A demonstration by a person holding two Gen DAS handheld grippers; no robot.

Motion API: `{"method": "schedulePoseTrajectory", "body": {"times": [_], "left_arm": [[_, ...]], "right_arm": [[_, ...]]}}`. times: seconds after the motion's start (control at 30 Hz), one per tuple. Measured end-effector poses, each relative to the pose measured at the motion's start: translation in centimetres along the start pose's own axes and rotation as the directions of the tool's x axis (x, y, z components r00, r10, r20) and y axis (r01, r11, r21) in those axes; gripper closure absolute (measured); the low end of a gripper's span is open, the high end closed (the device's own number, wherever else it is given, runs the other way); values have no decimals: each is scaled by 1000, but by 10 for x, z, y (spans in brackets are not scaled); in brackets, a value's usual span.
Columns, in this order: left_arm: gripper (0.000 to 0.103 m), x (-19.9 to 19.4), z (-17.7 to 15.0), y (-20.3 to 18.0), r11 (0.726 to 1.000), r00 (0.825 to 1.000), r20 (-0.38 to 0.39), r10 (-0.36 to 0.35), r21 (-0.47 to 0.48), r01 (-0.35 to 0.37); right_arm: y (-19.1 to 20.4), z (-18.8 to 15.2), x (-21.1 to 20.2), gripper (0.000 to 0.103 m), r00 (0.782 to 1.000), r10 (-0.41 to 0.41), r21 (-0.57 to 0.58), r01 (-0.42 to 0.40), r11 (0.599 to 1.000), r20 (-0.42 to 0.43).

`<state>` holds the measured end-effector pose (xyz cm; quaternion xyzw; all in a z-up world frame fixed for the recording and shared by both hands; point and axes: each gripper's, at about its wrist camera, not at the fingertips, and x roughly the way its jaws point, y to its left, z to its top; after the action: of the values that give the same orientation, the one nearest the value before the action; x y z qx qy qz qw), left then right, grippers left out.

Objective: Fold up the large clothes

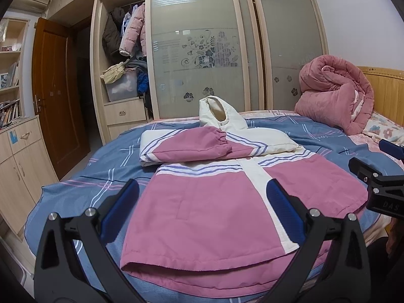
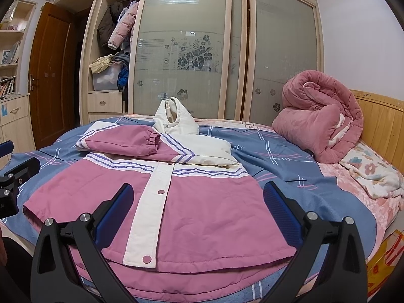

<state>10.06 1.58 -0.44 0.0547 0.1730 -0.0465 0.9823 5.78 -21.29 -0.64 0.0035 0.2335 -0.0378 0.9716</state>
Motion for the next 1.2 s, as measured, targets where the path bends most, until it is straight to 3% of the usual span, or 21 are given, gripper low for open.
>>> {"method": "schedulePoseTrajectory", "body": {"times": [0.8,0.97,1.07,1.2], "left_arm": [[2,-3,0,0,1000,1000,7,-25,-19,25],[2,-6,-1,9,997,998,21,-52,-53,53],[2,-6,-1,14,996,998,27,-63,-67,65],[2,-8,-2,19,994,996,40,-76,-73,78]], "right_arm": [[-2,-2,5,1,1000,8,12,-8,1000,-11],[-8,21,12,1,982,185,104,-181,978,-34],[-11,57,27,1,948,318,162,-312,936,-16],[-16,111,77,1,913,407,239,-395,887,-1]]}}
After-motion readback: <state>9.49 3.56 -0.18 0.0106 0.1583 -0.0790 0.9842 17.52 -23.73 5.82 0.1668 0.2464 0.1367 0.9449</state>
